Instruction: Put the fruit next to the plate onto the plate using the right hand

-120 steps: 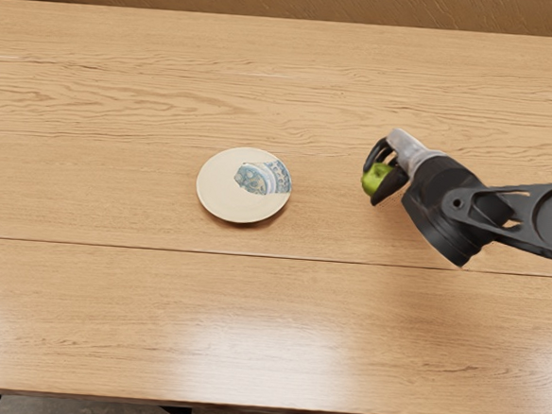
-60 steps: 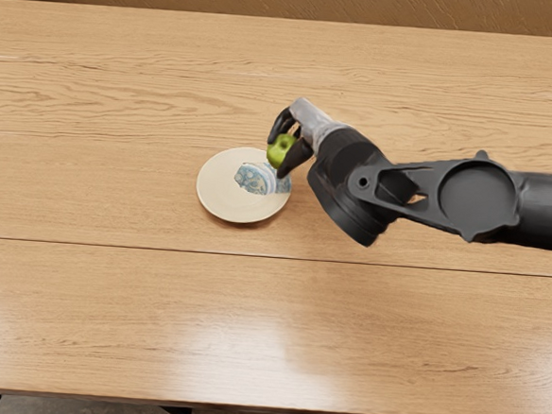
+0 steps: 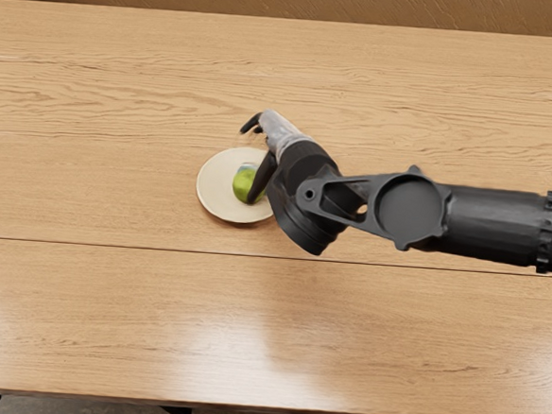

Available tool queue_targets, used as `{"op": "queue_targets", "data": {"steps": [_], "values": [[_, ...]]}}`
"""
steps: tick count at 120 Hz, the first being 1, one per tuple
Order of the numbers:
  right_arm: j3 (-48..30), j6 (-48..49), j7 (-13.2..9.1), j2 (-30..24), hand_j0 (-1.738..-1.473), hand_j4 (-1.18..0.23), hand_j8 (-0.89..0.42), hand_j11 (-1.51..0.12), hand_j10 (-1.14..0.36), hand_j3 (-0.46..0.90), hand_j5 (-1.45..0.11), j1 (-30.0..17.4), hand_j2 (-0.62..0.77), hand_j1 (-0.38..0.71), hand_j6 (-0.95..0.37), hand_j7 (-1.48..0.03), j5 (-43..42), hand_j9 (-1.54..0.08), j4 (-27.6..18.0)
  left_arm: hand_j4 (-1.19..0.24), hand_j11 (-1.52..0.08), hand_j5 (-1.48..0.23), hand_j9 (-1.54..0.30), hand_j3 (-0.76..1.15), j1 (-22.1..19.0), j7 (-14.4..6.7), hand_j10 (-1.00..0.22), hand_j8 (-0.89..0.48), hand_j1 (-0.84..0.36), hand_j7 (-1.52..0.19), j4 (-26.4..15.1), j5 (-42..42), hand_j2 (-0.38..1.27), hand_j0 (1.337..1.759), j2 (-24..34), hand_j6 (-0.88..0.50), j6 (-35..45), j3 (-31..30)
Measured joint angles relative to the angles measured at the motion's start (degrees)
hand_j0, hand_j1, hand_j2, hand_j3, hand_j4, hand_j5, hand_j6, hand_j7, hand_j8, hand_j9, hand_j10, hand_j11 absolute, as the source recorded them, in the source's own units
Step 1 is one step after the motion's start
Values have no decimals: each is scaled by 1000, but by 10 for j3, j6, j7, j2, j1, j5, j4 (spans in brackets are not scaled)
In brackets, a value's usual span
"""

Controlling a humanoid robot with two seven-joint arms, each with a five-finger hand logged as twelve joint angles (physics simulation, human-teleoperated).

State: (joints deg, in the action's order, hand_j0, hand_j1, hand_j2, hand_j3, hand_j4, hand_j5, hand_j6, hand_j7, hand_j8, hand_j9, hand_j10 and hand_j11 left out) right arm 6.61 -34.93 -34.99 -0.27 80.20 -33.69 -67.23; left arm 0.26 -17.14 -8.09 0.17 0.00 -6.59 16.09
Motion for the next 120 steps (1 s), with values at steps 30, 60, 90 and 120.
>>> {"op": "queue_targets", "data": {"steps": [30, 60, 90, 120], "values": [[-90, -1, 0, -32, -1658, -93, -34, -143, -62, 0, -147, -35, 43, -264, -44, -130, 2, -142, -34, -11, -14, -14, -14, 0, 0, 0, -11, -11, 336, -14, 0, 0, 2, 1658, 0, -11, 0, 0], [-248, -1, 0, -125, -1658, -28, -10, -42, -19, 0, -43, -123, 13, -324, -14, -38, 3, -42, -68, -11, -14, -14, -14, 0, 0, 0, -11, -11, 336, -14, 0, 0, 2, 1658, 0, -11, 0, 0], [-485, 321, 0, -217, -1658, -8, -3, -12, -6, 0, -13, -265, 4, -342, -4, -11, 6, -12, -74, -11, -14, -14, -14, 0, 0, 0, -11, -11, 336, -14, 0, 0, 2, 1658, 0, -11, 0, 0], [-649, 635, 0, -259, -1658, -2, -1, -4, -1, 0, -4, -357, 2, -347, -1, -3, 103, -4, -34, -11, -14, -14, -14, 0, 0, 0, -11, -11, 336, -14, 0, 0, 2, 1658, 0, -11, 0, 0]]}}
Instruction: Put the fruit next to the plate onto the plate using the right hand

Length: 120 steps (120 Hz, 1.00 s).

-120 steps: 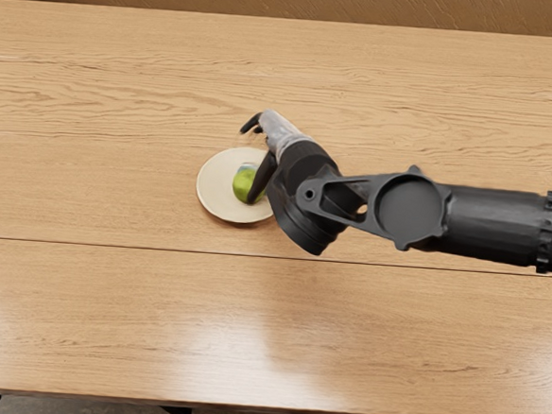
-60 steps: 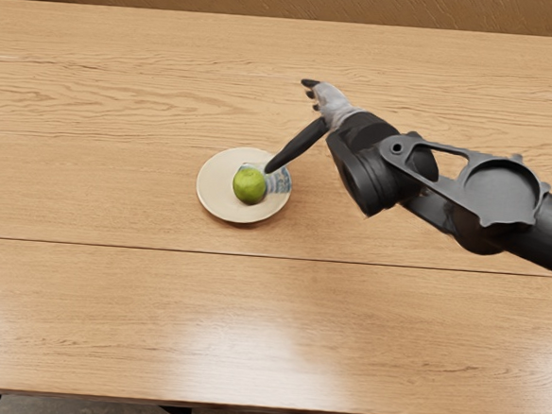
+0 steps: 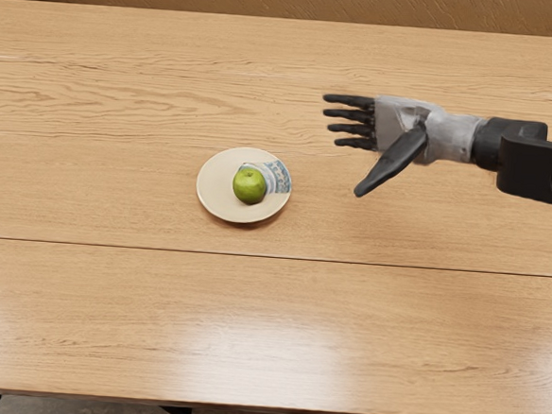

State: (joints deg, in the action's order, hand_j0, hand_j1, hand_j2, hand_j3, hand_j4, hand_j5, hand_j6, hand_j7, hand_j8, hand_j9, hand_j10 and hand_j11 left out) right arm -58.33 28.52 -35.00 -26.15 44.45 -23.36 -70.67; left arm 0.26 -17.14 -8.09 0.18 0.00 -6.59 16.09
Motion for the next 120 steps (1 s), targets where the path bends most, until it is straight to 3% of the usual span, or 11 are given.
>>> {"op": "queue_targets", "data": {"steps": [25, 51, 85, 120], "values": [[-106, 56, 0, -9, -1658, 0, 0, -1, 0, 0, -1, -76, 1, -349, 0, -1, 88, -1, 70, -11, -14, -14, -14, 0, 0, 0, -11, -11, 336, -14, 0, 0, 2, 1658, 0, -11, 0, 0], [-136, 64, 0, -34, -1658, 0, 1, 0, 1, 0, 0, -118, 1, -349, 2, 0, 177, 0, 142, -11, -14, -14, -14, 0, 0, 0, -11, -11, 336, -14, 0, 0, 2, 1658, 0, -11, 0, 0], [-137, 65, 0, -69, -1658, 0, 2, 0, 2, 0, 0, -155, 1, -349, 3, 0, 246, 0, 157, -11, -14, -14, -14, 0, 0, 0, -11, -11, 336, -14, 0, 0, 2, 1658, 0, -11, 0, 0], [-131, 65, 0, -71, -1658, 0, 3, 0, 2, 0, 0, -171, 1, -349, 3, 0, 260, 0, 163, -11, -14, -14, -14, 0, 4, 0, -11, -11, 336, -14, 0, 0, 2, 1658, 0, -11, 0, 1]]}}
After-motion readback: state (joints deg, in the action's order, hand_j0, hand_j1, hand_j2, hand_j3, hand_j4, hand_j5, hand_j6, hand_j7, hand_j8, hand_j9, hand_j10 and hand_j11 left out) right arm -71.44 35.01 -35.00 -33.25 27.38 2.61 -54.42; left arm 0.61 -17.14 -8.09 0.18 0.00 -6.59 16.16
